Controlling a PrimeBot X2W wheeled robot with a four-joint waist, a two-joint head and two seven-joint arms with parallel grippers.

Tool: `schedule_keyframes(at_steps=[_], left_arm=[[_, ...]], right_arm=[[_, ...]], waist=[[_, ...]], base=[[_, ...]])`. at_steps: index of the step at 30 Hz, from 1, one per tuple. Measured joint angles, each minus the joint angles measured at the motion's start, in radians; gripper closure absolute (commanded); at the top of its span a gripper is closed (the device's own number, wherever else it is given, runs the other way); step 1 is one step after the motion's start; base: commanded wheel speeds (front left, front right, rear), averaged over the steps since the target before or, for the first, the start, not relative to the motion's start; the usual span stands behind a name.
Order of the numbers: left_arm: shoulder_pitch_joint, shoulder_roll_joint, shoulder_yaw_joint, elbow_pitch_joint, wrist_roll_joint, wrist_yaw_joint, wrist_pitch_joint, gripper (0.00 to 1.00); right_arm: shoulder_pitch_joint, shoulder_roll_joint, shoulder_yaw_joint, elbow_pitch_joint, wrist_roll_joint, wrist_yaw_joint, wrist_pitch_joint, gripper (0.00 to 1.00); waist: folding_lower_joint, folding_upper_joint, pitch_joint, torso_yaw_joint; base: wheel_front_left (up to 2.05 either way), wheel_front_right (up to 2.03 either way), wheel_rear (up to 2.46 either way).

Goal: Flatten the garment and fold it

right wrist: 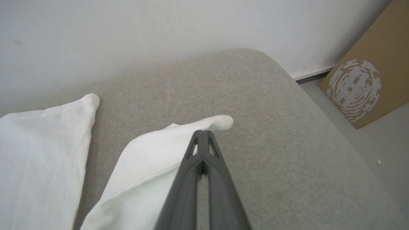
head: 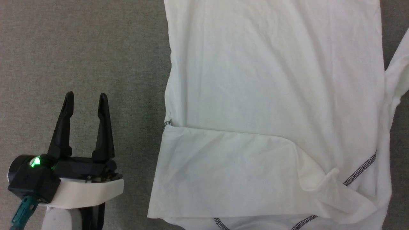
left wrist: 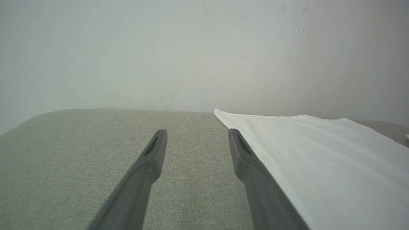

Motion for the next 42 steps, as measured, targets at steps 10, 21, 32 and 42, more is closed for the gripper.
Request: schedule_keyframes(at_steps=[10, 21, 32, 42], left_arm=[[0.011, 0.005, -0.006, -0.006, 0.003, 0.0, 0.002, 0.0], [0.033, 0.015, -0.007, -0.029, 0.01, 0.002, 0.012, 0.0], [0.036, 0.03, -0.022, -0.057, 0.009, 0.002, 0.019, 0.0], [0.005, 0.05, -0.023, -0.058, 0.005, 0.002, 0.019, 0.0]], right_arm=[[0.112, 0.072, -0.094, 0.077, -0.02, 0.0, -0.03, 0.73], [0.113, 0.051, -0.024, 0.042, -0.017, 0.0, -0.042, 0.0], [0.022, 0.011, -0.011, 0.028, -0.061, 0.0, 0.069, 0.0], [0.006, 0.012, 0.025, 0.075, -0.101, 0.0, 0.143, 0.0]], waist=[[0.0001, 0.0, -0.027, -0.017], [0.0, 0.0, -0.051, -0.027], [0.0003, 0.0, 0.01, -0.029], [0.0003, 0.0, 0.081, -0.022]], base=[[0.0, 0.0, 0.0], [0.0, 0.0, 0.0], [0.0, 0.0, 0.0], [0.0, 0.0, 0.0]])
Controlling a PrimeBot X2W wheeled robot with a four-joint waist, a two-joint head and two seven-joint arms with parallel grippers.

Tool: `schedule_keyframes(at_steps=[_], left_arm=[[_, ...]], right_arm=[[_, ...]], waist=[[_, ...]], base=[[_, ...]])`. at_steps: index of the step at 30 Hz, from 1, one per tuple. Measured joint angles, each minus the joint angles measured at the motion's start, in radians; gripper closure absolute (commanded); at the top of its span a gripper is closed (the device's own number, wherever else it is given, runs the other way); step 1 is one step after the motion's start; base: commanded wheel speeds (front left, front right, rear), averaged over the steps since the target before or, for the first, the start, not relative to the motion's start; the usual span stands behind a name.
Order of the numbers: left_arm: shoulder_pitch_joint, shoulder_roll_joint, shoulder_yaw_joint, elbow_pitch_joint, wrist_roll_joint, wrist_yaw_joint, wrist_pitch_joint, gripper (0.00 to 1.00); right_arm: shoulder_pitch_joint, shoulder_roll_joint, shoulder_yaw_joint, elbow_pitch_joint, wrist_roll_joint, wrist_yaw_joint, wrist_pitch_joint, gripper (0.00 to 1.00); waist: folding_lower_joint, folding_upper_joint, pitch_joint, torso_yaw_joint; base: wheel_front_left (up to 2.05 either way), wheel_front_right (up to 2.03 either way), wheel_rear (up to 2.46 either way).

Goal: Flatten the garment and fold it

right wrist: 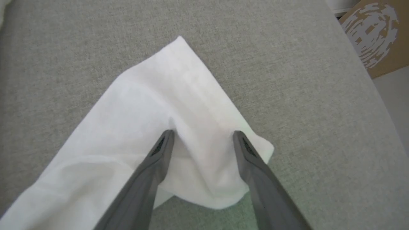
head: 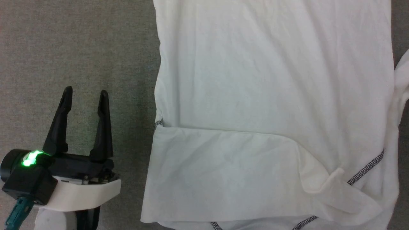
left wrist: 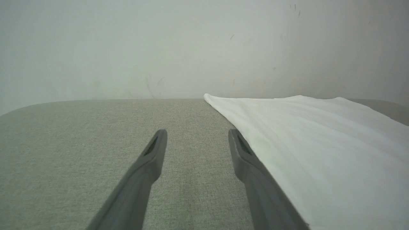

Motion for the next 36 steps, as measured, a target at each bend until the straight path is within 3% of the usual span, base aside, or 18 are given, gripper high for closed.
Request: schedule_keyframes(at_steps=[5, 6, 7, 8, 13, 22, 30, 36], left_arm=[[-0.005, 0.008, 0.0, -0.003, 0.0, 0.0, 0.0, 0.0], [-0.005, 0.009, 0.001, -0.003, 0.0, 0.0, 0.0, 0.0], [-0.005, 0.01, 0.0, -0.003, 0.0, 0.001, 0.0, 0.0], [-0.006, 0.01, 0.0, -0.004, 0.0, 0.003, 0.0, 0.0], [-0.009, 0.014, -0.001, -0.001, 0.0, 0.009, 0.0, 0.0], [-0.006, 0.013, -0.006, 0.026, -0.001, 0.025, 0.001, 0.0], [0.065, 0.012, 0.003, 0.053, -0.004, 0.052, 0.007, 0.0], [0.129, 0.013, 0.017, 0.051, -0.003, 0.067, 0.02, 0.0]], right_arm=[[-0.027, -0.008, 0.006, 0.0, -0.02, 0.0, 0.067, 0.0], [-0.032, -0.005, 0.0, 0.001, -0.024, 0.0, 0.091, 0.28], [-0.039, -0.001, -0.008, -0.002, -0.03, 0.0, 0.107, 0.78], [-0.044, 0.005, -0.017, -0.006, -0.036, 0.0, 0.115, 1.0], [-0.052, 0.03, -0.03, -0.013, -0.062, 0.0, 0.107, 1.0], [-0.021, 0.021, -0.042, 0.007, -0.027, 0.0, 0.0, 1.0], [0.057, -0.028, -0.043, 0.004, 0.037, 0.0, -0.057, 1.0], [0.164, -0.122, -0.099, -0.005, 0.061, 0.0, -0.039, 1.0]], waist=[[-0.0001, 0.0, 0.022, 0.002], [-0.0001, 0.0, 0.024, 0.002], [-0.0001, 0.0, 0.026, 0.001], [-0.0001, 0.0, 0.027, 0.001], [0.0, 0.0, 0.017, -0.003], [0.0, 0.0, -0.058, -0.008], [-0.0003, 0.0, -0.179, -0.014], [-0.0004, 0.0, -0.282, -0.02]], base=[[0.0, 0.0, 0.0], [0.0, 0.0, 0.0], [0.0, 0.0, 0.0], [0.0, 0.0, 0.0], [0.0, 0.0, 0.0], [0.0, 0.0, 0.0], [0.0, 0.0, 0.0], [0.0, 0.0, 0.0]])
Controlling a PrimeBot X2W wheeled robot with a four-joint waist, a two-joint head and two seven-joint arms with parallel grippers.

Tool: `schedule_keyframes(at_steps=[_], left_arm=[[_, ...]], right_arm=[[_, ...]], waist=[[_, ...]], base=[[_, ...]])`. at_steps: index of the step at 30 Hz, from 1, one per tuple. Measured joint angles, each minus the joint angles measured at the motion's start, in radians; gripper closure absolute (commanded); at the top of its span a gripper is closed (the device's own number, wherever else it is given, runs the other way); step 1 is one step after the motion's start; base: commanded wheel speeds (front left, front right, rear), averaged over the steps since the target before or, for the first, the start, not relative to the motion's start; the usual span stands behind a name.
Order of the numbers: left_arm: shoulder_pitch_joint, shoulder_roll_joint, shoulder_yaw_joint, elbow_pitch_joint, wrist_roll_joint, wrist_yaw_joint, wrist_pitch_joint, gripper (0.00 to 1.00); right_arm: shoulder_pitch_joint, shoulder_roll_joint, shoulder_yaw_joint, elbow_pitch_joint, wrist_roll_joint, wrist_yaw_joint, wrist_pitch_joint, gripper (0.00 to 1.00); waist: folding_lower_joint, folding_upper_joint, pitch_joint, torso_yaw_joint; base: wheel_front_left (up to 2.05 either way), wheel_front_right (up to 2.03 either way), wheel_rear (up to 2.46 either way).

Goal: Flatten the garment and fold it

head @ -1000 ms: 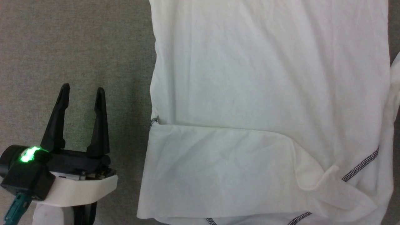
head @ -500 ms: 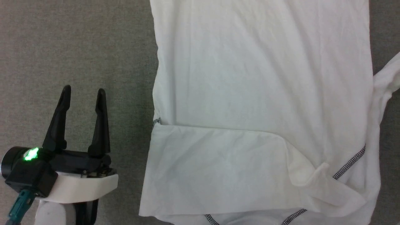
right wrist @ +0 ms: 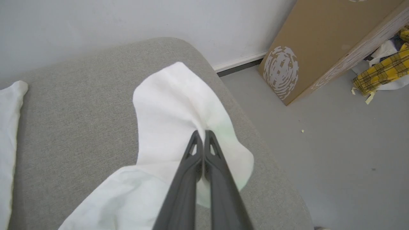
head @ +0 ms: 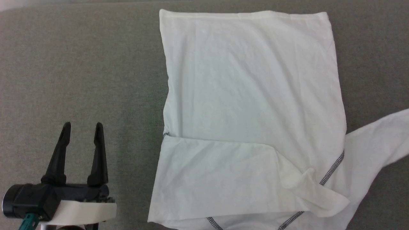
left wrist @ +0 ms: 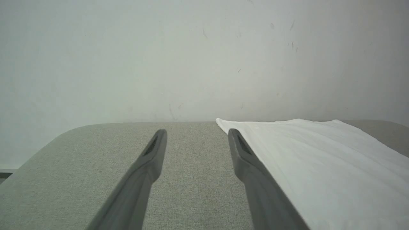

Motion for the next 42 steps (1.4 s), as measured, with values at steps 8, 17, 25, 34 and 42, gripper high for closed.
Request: schedule_keyframes(at_steps=[8, 17, 25, 34, 42], left_arm=[[0.069, -0.006, 0.006, -0.011, -0.001, 0.021, 0.008, 0.0], [0.105, -0.014, 0.0, -0.018, -0.003, 0.034, 0.017, 0.0], [0.126, -0.016, 0.001, -0.033, -0.003, 0.049, 0.025, 0.0], [0.151, -0.021, 0.003, -0.045, -0.011, 0.064, 0.025, 0.0], [0.156, -0.025, -0.009, -0.044, -0.013, 0.067, 0.026, 0.0]], right_arm=[[0.11, -0.102, -0.078, -0.011, 0.001, 0.0, 0.009, 1.0], [0.161, -0.098, -0.057, -0.022, 0.047, 0.0, 0.009, 1.0], [0.222, -0.009, 0.098, -0.166, 0.164, 0.0, 0.074, 1.0], [0.303, 0.113, 0.315, -0.423, 0.243, 0.0, 0.16, 1.0], [0.309, 0.164, 0.558, -0.532, 0.249, 0.0, 0.216, 1.0]], waist=[[0.0, 0.0, -0.106, -0.014], [0.0002, 0.0, -0.177, -0.032], [0.0003, 0.0, -0.218, -0.04], [0.0003, 0.0, -0.244, -0.018], [0.0003, 0.0, -0.257, 0.034]], base=[[0.0, 0.0, 0.0], [0.0, 0.0, 0.0], [0.0, 0.0, 0.0], [0.0, 0.0, 0.0], [0.0, 0.0, 0.0]])
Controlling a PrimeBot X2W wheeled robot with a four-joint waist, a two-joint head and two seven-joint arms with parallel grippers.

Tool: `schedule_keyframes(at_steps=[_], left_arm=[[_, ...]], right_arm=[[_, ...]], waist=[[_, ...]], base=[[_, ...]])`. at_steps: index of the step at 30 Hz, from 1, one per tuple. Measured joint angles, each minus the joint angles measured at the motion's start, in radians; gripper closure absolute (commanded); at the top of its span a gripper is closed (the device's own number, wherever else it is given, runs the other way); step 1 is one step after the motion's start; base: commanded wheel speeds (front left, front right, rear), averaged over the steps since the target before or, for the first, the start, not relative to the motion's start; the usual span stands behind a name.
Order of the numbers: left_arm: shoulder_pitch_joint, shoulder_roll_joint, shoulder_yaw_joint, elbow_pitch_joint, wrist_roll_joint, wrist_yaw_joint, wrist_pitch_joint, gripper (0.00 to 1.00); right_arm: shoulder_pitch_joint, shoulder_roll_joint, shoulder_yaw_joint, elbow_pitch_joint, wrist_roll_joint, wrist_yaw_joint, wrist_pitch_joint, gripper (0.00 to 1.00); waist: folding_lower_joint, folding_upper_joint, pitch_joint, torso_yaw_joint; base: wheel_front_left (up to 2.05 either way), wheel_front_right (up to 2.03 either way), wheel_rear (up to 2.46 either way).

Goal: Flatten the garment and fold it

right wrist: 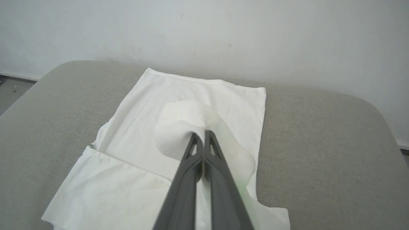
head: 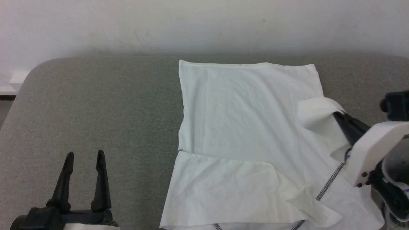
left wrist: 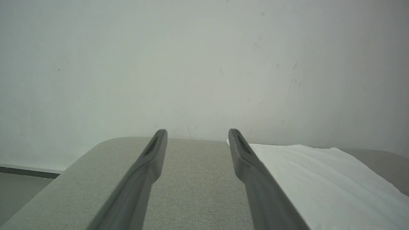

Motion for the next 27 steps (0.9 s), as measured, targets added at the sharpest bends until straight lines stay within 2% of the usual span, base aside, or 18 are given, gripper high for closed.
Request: schedule_keyframes(at_steps=[5, 12, 19, 27], left_arm=[[0.001, -0.002, -0.004, 0.004, -0.001, 0.007, 0.0, 0.0], [0.002, -0.002, -0.005, 0.007, -0.008, 0.007, -0.001, 0.0], [-0.005, -0.003, -0.021, 0.018, -0.017, 0.007, -0.003, 0.0], [-0.034, -0.004, -0.038, 0.05, -0.026, 0.005, -0.012, 0.0]], right_arm=[[-0.038, 0.02, 0.174, 0.028, 0.013, 0.0, 0.002, 1.0], [-0.103, 0.045, 0.394, 0.178, 0.043, 0.0, -0.05, 1.0], [-0.142, 0.054, 0.518, 0.376, 0.042, 0.0, -0.116, 1.0], [-0.157, 0.061, 0.581, 0.613, 0.016, 0.0, -0.235, 1.0]], waist=[[0.0, -0.0001, -0.009, 0.038], [0.0, 0.0, -0.01, 0.074], [0.0001, 0.0, 0.016, 0.103], [0.0001, -0.0001, 0.047, 0.146]], base=[[0.0, 0.0, 0.0], [0.0, 0.0, 0.0], [0.0, 0.0, 0.0], [0.0, 0.0, 0.0]])
